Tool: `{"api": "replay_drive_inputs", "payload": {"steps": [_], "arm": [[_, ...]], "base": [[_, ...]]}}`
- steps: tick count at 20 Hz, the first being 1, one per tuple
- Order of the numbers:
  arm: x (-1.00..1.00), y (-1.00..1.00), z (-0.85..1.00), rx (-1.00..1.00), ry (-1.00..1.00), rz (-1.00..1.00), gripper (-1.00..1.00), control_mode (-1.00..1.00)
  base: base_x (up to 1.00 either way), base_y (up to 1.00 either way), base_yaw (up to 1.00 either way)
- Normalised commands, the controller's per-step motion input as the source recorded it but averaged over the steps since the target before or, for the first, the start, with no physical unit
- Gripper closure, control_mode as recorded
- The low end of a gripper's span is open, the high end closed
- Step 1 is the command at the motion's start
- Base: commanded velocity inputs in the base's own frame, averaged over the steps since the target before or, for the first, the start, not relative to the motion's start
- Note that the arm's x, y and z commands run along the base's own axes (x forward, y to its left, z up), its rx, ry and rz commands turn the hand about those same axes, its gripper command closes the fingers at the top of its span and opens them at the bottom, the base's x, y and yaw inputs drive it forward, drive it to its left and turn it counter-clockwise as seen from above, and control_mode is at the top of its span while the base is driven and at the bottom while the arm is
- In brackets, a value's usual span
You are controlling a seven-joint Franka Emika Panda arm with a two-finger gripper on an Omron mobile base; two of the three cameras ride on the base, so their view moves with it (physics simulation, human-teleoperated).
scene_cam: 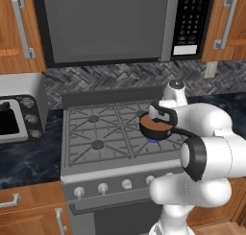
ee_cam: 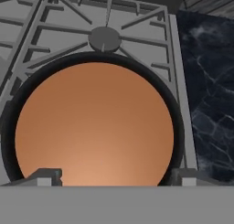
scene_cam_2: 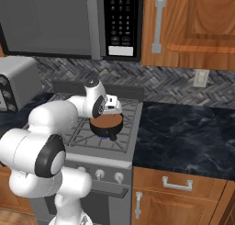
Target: Pick up the sugar cube(s) and place them in the saucepan with hot chocolate.
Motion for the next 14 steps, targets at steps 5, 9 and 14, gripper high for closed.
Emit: {"api": "replay_drive_inputs", "payload": {"steps": [5, 9, 14], "arm": [[-0.15, 0.01, 0.00, 0.00, 0.00, 0.00, -1.00, -1.00], [-0.45, 0.21, 0.00, 0.00, -0.05, 0.00, -1.00, -1.00], [-0.80, 0.47, 0.09, 0.00, -0.11, 0.00, -1.00, -1.00]], "base": [[0.00, 0.00, 0.00], [0.00, 0.00, 0.00], [0.00, 0.00, 0.00]]}}
